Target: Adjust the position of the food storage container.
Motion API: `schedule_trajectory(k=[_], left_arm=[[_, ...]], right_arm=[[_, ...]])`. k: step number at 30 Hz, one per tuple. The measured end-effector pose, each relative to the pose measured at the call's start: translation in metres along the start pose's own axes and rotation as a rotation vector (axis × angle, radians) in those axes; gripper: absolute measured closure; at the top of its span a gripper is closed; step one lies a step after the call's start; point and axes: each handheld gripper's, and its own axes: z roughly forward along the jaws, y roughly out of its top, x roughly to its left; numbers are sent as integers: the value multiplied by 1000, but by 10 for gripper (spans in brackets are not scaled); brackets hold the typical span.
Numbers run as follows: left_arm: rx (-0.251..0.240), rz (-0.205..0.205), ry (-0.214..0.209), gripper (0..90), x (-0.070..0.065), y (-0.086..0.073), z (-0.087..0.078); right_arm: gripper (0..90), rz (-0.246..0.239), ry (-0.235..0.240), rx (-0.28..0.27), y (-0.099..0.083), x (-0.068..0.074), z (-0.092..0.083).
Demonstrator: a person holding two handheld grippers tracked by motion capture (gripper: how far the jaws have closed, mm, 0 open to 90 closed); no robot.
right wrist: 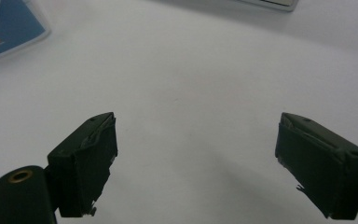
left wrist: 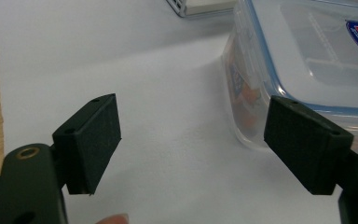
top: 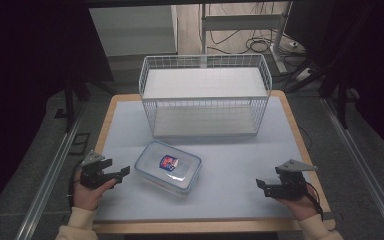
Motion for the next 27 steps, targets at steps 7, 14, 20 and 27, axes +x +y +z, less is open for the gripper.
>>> schedule_trajectory(k=[7, 14, 20, 27], left_arm=[[-10, 6, -1, 202, -4, 2, -5], [-13, 45, -15, 353, -13, 13, -17], [-20, 72, -56, 622, -24, 21, -21], [-6, 138, -184, 895, -44, 23, -29]], right_arm=[[124, -9, -19, -9, 1, 1, 0], [123, 2, -28, -14, 0, -2, -2], [117, -3, -69, -15, -2, -2, -5], [116, 5, -77, -19, -2, -2, -6]])
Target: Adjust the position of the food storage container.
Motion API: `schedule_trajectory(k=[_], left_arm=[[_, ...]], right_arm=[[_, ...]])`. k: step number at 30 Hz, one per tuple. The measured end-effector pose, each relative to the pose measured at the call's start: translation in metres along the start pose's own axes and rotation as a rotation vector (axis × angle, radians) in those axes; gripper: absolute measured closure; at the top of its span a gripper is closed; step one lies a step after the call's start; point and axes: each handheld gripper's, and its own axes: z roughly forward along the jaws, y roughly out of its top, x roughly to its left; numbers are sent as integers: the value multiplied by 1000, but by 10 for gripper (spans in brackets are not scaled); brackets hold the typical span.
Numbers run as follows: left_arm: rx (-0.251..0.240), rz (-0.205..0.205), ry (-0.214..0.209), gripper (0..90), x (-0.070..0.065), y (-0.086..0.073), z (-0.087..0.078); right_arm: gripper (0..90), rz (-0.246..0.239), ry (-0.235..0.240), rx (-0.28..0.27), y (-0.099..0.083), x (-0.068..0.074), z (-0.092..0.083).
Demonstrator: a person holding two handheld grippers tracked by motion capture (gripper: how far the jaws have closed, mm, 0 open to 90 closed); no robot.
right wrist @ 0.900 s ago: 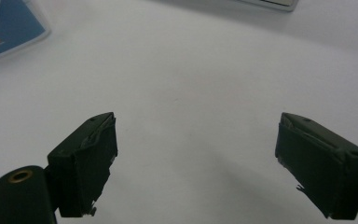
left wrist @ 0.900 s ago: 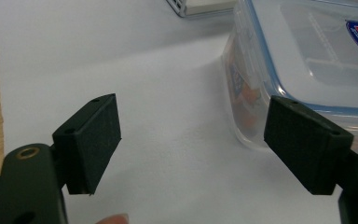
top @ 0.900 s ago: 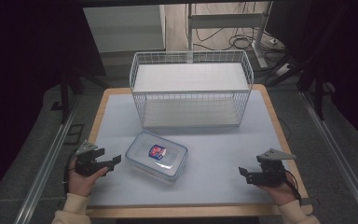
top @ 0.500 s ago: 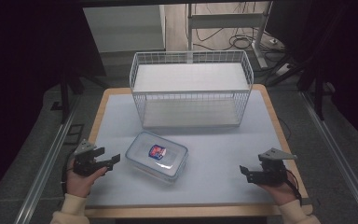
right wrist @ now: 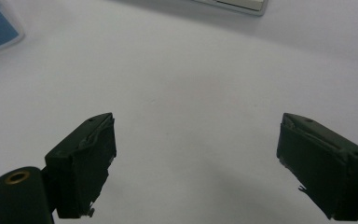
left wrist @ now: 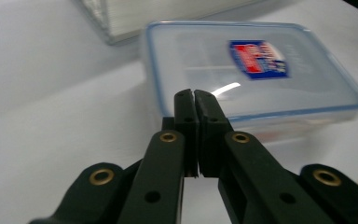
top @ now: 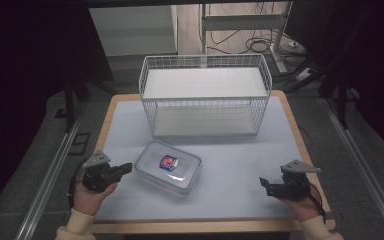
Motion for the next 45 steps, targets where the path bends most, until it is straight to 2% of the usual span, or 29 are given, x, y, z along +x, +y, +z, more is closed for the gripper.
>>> schedule_trajectory(k=[2, 3, 4, 5, 6, 8, 11, 16, 19, 22, 27, 31, 32, 33, 34, 35, 39, 45], left_arm=[[7, 23, -29, 898, -7, 1, -1], [7, 23, -29, 898, -7, 1, -1], [19, 43, -58, 898, -14, 0, 0], [28, 48, -76, 898, -18, -2, 1], [28, 48, -76, 898, -18, -2, 1], [37, 49, -122, 898, -25, -6, 3], [70, 81, -129, 898, -36, -13, 7], [85, 115, -159, 898, -48, -20, 12], [122, 143, -178, 899, -58, -24, 18], [143, 156, -182, 899, -62, -25, 22], [180, 205, -193, 898, -73, -27, 32], [208, 221, -186, 898, -75, -28, 43], [213, 219, -188, 898, -76, -28, 45], [228, 236, -202, 898, -80, -28, 51], [228, 236, -202, 899, -80, -28, 51], [235, 257, -196, 898, -85, -28, 55], [232, 268, -202, 898, -91, -24, 61], [219, 264, -199, 898, -94, -18, 72]], right_arm=[[117, -3, 0, 0, 0, 0, 0], [116, -2, 0, -1, 0, 0, 0], [117, -1, 1, -2, 0, 0, 0], [117, 0, 2, -3, 0, 0, -1], [116, 0, 2, -3, 0, 0, 0], [116, -3, 3, -5, 0, 0, 0], [116, -10, 5, -6, 0, 1, 0], [116, -11, 7, -7, 0, 2, 0], [117, -22, 14, -19, 0, 2, -1], [117, -27, 18, -25, 0, 3, -1], [118, -18, 13, -23, 0, 3, 0], [118, -17, 15, -15, -1, 3, 2], [118, -17, 15, -15, -1, 3, 2], [120, -11, 14, -10, -1, 3, 4], [120, -5, 15, -9, -1, 3, 4], [120, -1, 14, -9, 0, 3, 4], [121, 0, 12, -11, 0, 4, 4], [121, 2, 12, -6, 0, 3, 5]])
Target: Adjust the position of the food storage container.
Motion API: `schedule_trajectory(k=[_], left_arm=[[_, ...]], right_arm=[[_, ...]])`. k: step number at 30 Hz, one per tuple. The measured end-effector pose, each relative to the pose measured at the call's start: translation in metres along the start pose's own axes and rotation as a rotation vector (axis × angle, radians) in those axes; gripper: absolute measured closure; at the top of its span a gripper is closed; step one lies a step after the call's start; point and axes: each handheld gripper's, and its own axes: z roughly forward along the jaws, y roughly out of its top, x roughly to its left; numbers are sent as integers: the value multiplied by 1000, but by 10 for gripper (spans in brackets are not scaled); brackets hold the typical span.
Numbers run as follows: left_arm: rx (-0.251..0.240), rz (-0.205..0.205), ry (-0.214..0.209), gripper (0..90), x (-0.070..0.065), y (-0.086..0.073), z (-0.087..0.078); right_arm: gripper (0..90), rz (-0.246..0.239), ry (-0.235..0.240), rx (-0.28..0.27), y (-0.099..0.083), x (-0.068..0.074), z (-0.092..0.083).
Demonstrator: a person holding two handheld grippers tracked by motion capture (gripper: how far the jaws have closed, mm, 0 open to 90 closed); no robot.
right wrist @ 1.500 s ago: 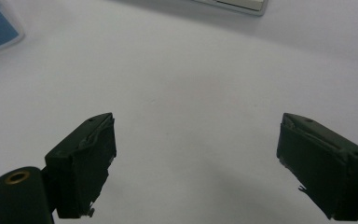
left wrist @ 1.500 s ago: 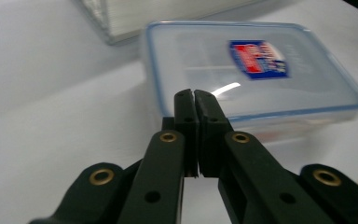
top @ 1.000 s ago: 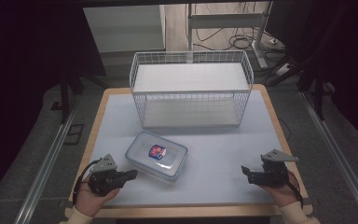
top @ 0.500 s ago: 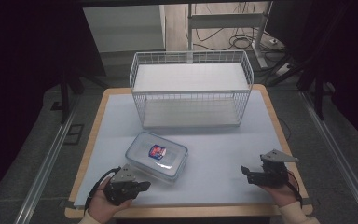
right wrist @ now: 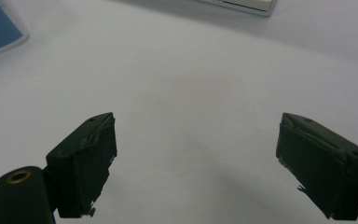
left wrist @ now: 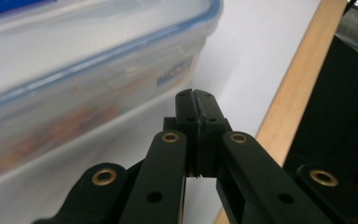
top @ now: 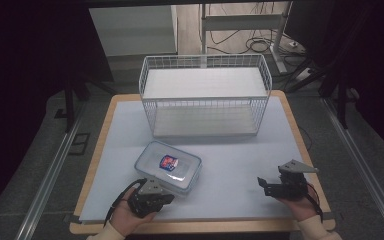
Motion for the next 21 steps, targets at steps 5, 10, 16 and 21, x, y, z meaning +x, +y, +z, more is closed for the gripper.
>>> schedule_trajectory(k=[5, 10, 16, 21], left_arm=[[-12, -29, -8, 898, 4, 3, 7], [-7, -26, -9, 898, 4, 5, 12], [7, -18, 7, 898, 0, 9, 20], [-5, -29, 21, 898, -2, 16, 28]], right_arm=[[121, -3, 5, 7, 0, 1, 2], [121, -2, 4, 8, 0, 2, 2], [121, -6, -1, 8, 0, 2, 3], [121, -7, -1, 10, -1, 1, 3]])
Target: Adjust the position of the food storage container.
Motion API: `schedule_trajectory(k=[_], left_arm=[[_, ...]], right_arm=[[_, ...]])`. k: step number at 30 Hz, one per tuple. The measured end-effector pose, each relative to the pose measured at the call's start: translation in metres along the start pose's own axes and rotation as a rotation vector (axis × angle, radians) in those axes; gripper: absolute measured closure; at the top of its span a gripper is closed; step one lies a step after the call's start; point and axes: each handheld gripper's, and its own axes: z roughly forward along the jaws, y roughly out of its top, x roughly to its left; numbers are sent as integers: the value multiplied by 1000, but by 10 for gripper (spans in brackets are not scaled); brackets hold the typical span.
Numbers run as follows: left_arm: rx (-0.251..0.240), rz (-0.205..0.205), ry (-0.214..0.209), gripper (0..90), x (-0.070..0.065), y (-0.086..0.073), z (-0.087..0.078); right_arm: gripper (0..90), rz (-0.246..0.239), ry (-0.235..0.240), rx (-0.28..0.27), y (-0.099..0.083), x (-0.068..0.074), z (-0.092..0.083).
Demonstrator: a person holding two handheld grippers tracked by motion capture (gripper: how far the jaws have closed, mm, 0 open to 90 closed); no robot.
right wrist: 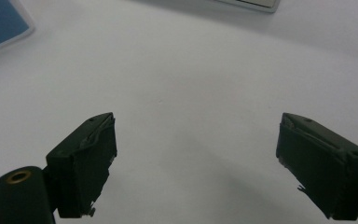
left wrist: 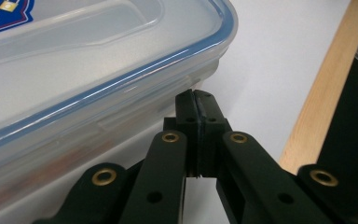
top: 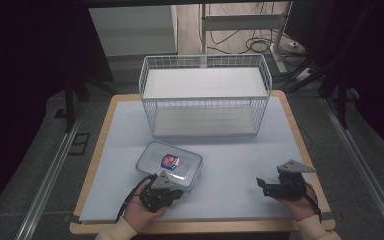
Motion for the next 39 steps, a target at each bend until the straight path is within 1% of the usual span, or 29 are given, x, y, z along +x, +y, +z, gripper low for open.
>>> schedule_trajectory(k=[2, 4, 6, 9, 11, 12, 14, 15, 19, 23, 26, 29, 30, 31, 32, 33, 34, 36, 37, 38, 39], left_arm=[[-10, -6, 13, 898, -2, 5, 9], [-21, -13, 14, 898, -2, 10, 14], [-23, -16, 16, 898, -2, 11, 16], [-25, -28, 16, 898, 0, 20, 25], [-25, -38, 24, 898, 0, 24, 29], [-25, -38, 24, 898, 0, 24, 29], [-27, -36, 45, 898, -1, 31, 36], [-27, -36, 45, 898, -1, 31, 36], [-31, -28, 56, 898, -2, 40, 47], [-31, -26, 54, 897, -2, 48, 55], [-30, -28, 50, 896, -1, 50, 57], [-29, -22, 54, 890, -1, 49, 56], [-32, -25, 41, 889, -2, 49, 53], [-32, -25, 41, 890, -2, 49, 53], [-35, -22, 30, 890, -5, 48, 50], [-44, -5, 25, 891, -9, 47, 42], [-44, -5, 25, 892, -9, 47, 42], [-68, 2, 26, 893, -11, 45, 28], [-96, -6, 43, 895, -9, 43, 14], [-96, -6, 43, 895, -9, 43, 14], [-124, -22, 58, 895, -4, 42, 3]], right_arm=[[121, 3, 0, -1, 0, 0, 1], [121, 3, -1, -1, 0, 0, 1], [121, 5, -2, -2, 0, 0, 1], [122, 6, -1, -3, 0, -1, 0], [121, 6, -1, -2, -1, -1, 1], [121, 6, -1, -2, -1, -1, 1], [121, 6, -1, -2, -1, -1, 1], [121, 6, -1, -2, -1, -1, 1], [121, 5, -3, -2, -1, -1, 1], [121, 6, -3, -1, -1, -1, 1], [121, 8, -4, -2, -1, -2, 1], [122, 7, -8, -6, -1, -2, 1], [121, 9, -8, -6, -1, -2, 0], [121, 9, -8, -6, -1, -2, 0], [121, 8, -9, -6, -2, -3, 0], [121, 8, -9, -8, -1, -3, 0], [121, 8, -9, -8, -1, -3, 0], [122, 10, -9, -12, -1, -3, -2], [121, 10, -11, -17, -1, -4, -3], [121, 10, -11, -17, -1, -4, -3], [122, 10, -11, -18, -1, -4, -3]])
